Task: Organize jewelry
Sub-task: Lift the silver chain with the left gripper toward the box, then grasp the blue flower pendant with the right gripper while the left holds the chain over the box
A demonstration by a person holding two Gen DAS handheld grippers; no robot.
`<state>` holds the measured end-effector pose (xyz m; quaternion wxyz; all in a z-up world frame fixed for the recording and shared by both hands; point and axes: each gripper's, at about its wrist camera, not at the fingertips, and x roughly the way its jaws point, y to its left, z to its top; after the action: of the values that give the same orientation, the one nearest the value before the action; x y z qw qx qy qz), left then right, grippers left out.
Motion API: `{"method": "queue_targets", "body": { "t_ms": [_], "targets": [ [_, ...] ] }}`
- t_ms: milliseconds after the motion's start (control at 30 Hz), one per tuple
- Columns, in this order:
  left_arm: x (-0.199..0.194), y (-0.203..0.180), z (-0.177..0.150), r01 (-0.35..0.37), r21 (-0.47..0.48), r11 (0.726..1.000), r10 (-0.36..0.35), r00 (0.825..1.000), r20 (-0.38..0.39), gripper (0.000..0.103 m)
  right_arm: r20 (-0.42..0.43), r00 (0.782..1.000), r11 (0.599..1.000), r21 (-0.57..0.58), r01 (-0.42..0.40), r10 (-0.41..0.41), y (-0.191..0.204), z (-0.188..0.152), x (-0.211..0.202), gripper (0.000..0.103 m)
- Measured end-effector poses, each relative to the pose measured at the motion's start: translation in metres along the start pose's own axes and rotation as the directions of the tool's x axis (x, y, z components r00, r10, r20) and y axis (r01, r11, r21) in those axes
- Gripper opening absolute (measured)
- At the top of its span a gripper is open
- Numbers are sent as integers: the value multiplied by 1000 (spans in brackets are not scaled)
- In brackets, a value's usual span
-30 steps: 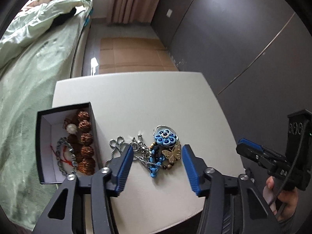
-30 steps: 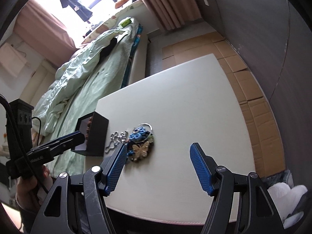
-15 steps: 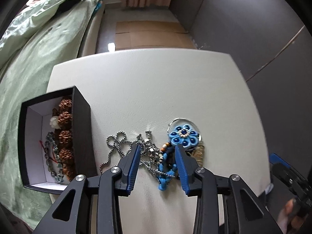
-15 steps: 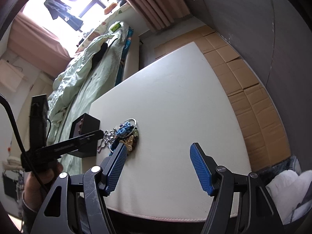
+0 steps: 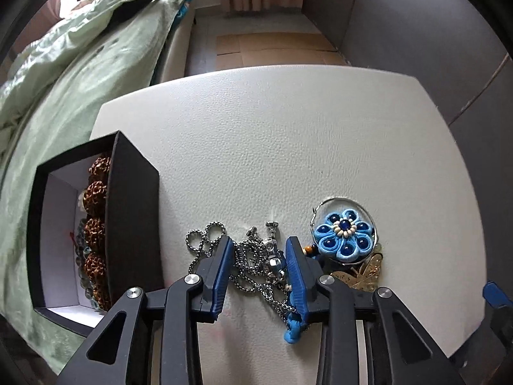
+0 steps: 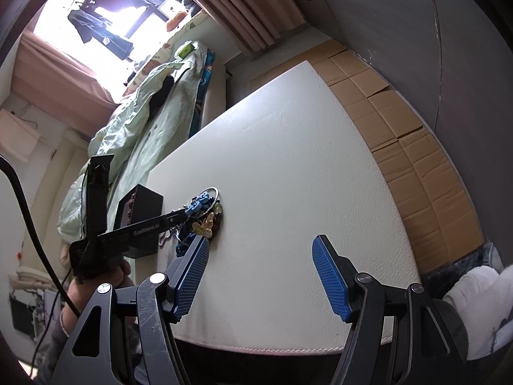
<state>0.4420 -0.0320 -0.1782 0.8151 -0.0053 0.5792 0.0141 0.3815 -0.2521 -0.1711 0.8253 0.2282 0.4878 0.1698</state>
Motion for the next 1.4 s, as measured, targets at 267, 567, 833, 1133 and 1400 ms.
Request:
{"method": "queue_targets", "body": {
  "t_ms": [267,567,833,1133,1400],
  "targets": [
    [-4,-2,-12,30,40,999,-30,999,-16,32,-5,1000,1000,-12,-17,17,6,-2,-1,68],
    [-14,10,-17,142,14,990,-142,990,-8,14,-13,1000,1000,-8,-28,27,10,-2,2,68],
    [-50,20,-8,215,11,977,-215,974,74,14,-23,999,999,-38,-39,38,26,8,10,68],
    [-99,33,5,259,24,965,-259,949,177,14,-69,996,994,-90,-64,58,49,22,38,68],
    [-135,45,7,292,43,956,-293,923,249,14,-99,995,968,-245,-43,19,76,29,69,68]
  ]
}}
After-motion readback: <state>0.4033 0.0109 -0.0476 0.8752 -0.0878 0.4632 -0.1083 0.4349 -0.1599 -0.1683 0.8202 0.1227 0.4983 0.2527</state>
